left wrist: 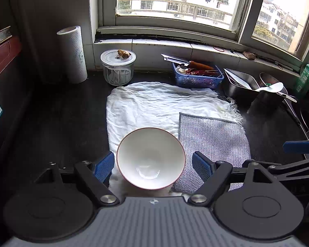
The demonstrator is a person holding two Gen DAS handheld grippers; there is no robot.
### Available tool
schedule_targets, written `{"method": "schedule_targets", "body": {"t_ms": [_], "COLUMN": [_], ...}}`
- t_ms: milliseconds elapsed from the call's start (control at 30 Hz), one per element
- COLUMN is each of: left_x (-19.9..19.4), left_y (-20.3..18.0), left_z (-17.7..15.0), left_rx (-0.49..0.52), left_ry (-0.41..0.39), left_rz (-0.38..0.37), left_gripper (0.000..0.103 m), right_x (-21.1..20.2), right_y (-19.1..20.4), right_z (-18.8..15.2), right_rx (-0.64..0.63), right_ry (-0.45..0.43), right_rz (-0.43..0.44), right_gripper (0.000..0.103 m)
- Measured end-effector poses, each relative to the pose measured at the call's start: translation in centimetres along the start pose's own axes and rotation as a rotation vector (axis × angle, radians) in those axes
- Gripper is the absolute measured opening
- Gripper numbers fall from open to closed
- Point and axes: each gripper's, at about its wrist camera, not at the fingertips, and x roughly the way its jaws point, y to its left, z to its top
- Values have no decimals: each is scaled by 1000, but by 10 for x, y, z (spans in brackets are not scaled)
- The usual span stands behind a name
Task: Clean bowl
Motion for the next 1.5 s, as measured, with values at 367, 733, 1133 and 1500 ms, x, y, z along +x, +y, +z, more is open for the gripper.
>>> {"method": "schedule_targets", "body": {"t_ms": [367, 733, 1133, 1500], "left_x": [3, 19, 46, 74], "left_y": [1, 7, 32, 44], "left_z": [0, -5, -10, -9], "left_rx": [-7, 23, -40, -44], "left_ry": [7, 41, 58, 125], "left_rz": [-2, 27, 30, 37], "left_gripper": [83, 83, 83, 83], "right_x": [2, 9, 46, 87], "right_y": [-1, -2, -13, 6], "right_z": [0, -2, -11, -35], "right_rx": [-1, -41, -114, -288], "right_ry": [4, -22, -44, 30], "right_rz": [-1, -22, -25, 75], "right_gripper": [102, 102, 101, 80]}}
